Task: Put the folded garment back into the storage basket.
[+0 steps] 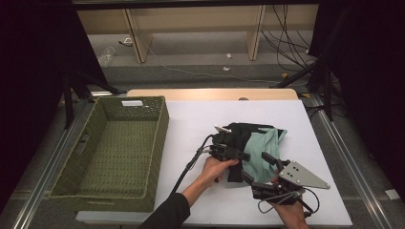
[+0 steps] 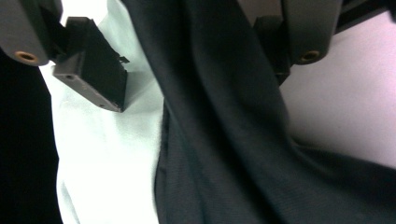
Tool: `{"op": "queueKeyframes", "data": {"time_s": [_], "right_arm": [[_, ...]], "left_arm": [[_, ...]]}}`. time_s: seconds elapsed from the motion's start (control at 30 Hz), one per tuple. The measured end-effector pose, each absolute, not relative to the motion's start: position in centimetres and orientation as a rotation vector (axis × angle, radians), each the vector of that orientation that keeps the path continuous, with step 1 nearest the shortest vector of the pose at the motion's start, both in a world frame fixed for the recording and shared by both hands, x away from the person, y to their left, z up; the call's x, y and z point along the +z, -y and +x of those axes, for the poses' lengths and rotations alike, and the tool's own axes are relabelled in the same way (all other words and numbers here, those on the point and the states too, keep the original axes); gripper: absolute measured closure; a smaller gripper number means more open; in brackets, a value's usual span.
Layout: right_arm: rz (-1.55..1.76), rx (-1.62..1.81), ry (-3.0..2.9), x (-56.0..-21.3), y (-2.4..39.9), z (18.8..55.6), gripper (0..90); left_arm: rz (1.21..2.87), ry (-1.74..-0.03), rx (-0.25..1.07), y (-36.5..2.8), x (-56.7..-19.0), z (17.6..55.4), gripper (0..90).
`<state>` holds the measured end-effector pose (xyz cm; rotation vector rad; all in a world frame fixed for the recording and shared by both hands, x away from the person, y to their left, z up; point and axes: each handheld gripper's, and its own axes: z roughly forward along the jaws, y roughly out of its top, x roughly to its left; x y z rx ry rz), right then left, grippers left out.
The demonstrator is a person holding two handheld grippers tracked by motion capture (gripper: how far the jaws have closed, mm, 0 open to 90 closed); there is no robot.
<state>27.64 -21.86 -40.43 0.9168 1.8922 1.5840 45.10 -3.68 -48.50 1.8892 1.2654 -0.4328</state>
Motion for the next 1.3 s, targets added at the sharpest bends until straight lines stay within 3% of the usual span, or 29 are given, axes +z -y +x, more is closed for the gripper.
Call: {"op": "queueKeyframes", "data": {"time_s": [0.23, 0.63, 1.3], "right_arm": [[0.916, 1.579, -1.899, -40.4, 21.8, 27.7, 15.8], [0.921, 1.574, -1.902, -40.4, 21.8, 27.7, 16.0], [0.921, 1.572, -1.900, -40.4, 21.9, 27.7, 16.2]], "left_arm": [[1.907, -1.254, -0.403, 3.6, -48.6, 45.1, 39.8], [1.906, -1.235, -0.342, 3.4, -48.5, 45.1, 64.2], [1.841, -1.166, -0.217, 2.6, -44.8, 43.7, 67.9]]}}
